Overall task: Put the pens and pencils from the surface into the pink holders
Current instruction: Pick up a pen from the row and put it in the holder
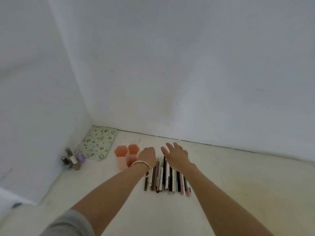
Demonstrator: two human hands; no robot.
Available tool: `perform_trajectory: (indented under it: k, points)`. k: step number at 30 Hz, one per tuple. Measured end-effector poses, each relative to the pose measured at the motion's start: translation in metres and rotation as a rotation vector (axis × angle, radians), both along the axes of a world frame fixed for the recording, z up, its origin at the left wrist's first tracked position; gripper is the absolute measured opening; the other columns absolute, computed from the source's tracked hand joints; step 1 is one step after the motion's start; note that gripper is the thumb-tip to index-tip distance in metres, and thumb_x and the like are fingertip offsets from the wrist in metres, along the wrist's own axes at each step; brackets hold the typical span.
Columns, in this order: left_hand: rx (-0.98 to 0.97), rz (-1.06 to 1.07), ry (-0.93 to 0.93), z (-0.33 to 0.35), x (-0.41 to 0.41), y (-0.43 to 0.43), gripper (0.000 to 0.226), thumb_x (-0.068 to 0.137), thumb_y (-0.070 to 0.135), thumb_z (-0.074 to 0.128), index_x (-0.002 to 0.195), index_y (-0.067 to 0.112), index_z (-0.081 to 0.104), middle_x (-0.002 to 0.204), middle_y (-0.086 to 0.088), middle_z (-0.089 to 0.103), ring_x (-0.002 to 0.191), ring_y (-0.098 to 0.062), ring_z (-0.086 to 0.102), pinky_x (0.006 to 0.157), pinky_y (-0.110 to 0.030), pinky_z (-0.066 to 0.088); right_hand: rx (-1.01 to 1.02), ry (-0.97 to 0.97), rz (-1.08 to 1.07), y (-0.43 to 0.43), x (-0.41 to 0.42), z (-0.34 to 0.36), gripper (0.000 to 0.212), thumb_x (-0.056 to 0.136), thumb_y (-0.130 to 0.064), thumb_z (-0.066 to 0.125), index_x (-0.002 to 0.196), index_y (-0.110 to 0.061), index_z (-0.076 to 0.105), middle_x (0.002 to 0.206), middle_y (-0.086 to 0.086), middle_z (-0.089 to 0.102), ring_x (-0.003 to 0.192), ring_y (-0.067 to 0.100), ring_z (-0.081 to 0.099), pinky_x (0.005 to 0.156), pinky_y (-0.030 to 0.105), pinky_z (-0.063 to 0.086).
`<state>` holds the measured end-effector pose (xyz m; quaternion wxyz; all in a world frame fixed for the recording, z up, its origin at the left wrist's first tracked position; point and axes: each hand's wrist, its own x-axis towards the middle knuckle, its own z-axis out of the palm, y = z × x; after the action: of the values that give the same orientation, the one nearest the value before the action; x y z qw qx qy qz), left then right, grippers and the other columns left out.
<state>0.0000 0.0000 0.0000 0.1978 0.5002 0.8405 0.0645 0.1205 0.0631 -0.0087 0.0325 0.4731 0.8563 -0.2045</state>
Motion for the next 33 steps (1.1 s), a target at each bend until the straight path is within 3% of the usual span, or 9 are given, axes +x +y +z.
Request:
perform_trajectory:
  k: [10,18,23,26,29,31,33]
  points:
    - [-0.124,0.083,0.033,-0.066,0.017,0.015,0.032,0.101,0.007,0.038,0.127,0.008,0.056,0.129,-0.008,0.060,0.121,-0.022,0.058,0.097,-0.029,0.048,-0.039,0.199,-0.005,0.040,-0.004,-0.027,0.046,0.105,-0.041,0.031,0.144,-0.019,0.043,0.149,0.003,0.042,0.139,0.021,0.034,0.113,0.039,0.025]
    - [-0.146,0.223,0.087,-0.078,0.015,0.030,0.029,0.101,0.006,0.037,0.129,0.003,0.044,0.127,-0.011,0.058,0.113,-0.021,0.063,0.092,-0.028,0.053,-0.110,0.249,0.015,0.062,-0.014,-0.045,0.043,0.105,-0.034,0.034,0.142,-0.016,0.047,0.147,0.003,0.046,0.136,0.021,0.037,0.114,0.036,0.027]
    - [-0.167,0.188,0.145,-0.084,0.009,0.036,0.030,0.098,0.007,0.043,0.128,0.004,0.041,0.125,-0.012,0.057,0.109,-0.020,0.064,0.088,-0.027,0.052,-0.138,0.288,0.024,0.066,-0.026,-0.050,0.040,0.105,-0.027,0.037,0.142,-0.014,0.046,0.146,0.003,0.046,0.136,0.020,0.037,0.114,0.034,0.028]
    - [-0.122,0.120,0.074,-0.073,0.002,0.041,0.043,0.093,0.004,0.047,0.134,0.004,0.033,0.122,-0.012,0.059,0.108,-0.023,0.063,0.088,-0.029,0.049,-0.159,0.327,-0.010,0.071,-0.037,-0.053,0.040,0.103,-0.024,0.039,0.141,-0.014,0.047,0.144,0.004,0.048,0.134,0.020,0.039,0.113,0.036,0.030]
    - [0.030,0.130,-0.071,-0.038,-0.019,0.048,0.042,0.092,0.011,0.055,0.129,0.007,0.034,0.098,-0.006,0.065,0.089,-0.023,0.067,0.073,-0.030,0.052,-0.179,0.282,-0.057,0.077,-0.051,-0.057,0.040,0.100,-0.020,0.041,0.140,-0.014,0.047,0.134,0.008,0.057,0.126,0.025,0.048,0.106,0.038,0.038]
    - [0.180,0.141,-0.123,-0.010,-0.041,0.050,0.035,0.090,0.011,0.058,0.118,0.010,0.037,0.078,0.000,0.059,0.065,-0.014,0.060,0.052,-0.022,0.044,-0.198,0.201,-0.085,0.077,-0.062,-0.063,0.042,0.097,-0.015,0.040,0.139,-0.014,0.046,0.119,0.013,0.065,0.114,0.030,0.056,0.097,0.040,0.045]
    - [0.270,0.176,-0.127,0.013,-0.060,0.048,0.029,0.089,0.012,0.057,0.110,0.013,0.038,0.070,0.001,0.055,0.055,-0.010,0.052,0.044,-0.020,0.035,-0.190,0.097,-0.063,0.070,-0.075,-0.071,0.043,0.095,-0.015,0.040,0.138,-0.013,0.045,0.116,0.014,0.063,0.111,0.030,0.055,0.094,0.037,0.044]
